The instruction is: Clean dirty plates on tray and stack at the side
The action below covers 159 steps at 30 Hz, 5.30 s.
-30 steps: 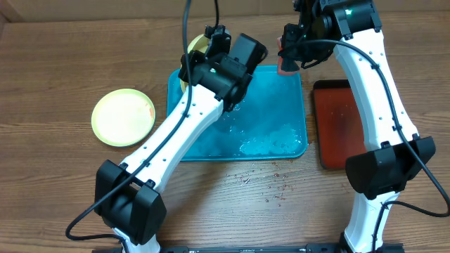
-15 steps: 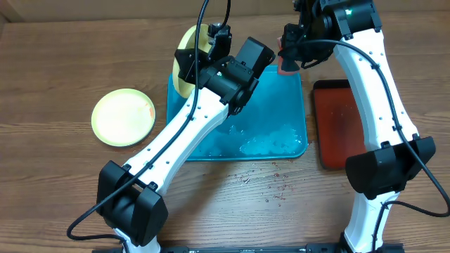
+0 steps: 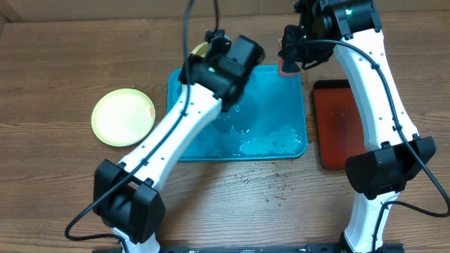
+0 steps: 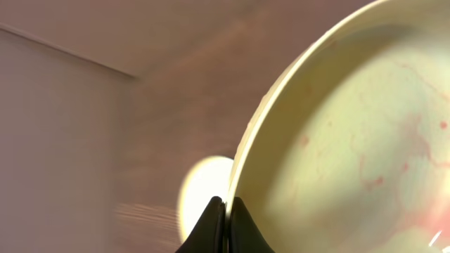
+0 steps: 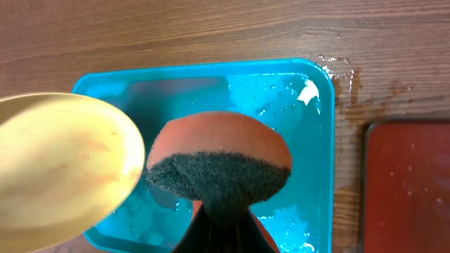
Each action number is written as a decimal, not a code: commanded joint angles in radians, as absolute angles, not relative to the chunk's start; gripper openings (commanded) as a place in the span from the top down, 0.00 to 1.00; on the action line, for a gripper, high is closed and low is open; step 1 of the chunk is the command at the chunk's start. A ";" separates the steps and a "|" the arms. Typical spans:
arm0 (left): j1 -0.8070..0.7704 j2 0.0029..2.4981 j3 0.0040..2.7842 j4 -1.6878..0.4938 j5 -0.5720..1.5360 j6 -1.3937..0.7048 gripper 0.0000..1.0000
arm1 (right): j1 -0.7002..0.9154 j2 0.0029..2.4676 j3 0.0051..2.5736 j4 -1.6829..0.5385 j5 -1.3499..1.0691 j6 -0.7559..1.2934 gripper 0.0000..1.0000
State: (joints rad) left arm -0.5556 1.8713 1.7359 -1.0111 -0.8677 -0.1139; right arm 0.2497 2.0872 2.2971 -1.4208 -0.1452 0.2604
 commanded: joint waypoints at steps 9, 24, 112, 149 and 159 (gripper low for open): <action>-0.070 1.863 1.735 -1.070 0.070 -0.153 0.95 | 0.251 2.082 2.305 -1.428 -0.131 0.256 0.96; 0.415 1.864 1.489 -0.954 0.173 -0.131 0.96 | 0.251 2.082 2.305 -1.429 -0.131 0.259 0.96; -0.104 1.877 1.719 -0.885 0.120 -0.075 0.00 | -0.099 1.842 1.870 -1.412 -0.051 0.062 0.45; -0.104 1.877 1.719 -0.885 0.120 -0.074 0.00 | -0.099 1.158 1.893 -1.336 -0.218 0.081 0.00; -0.104 1.877 1.719 -0.885 0.120 -0.074 0.00 | -0.097 0.788 1.211 -0.723 -0.242 0.082 0.00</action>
State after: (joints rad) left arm -0.1005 1.8709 1.7008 -0.8864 0.1234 -0.0937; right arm -0.1024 0.8776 1.3800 -0.7994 -0.2260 0.0845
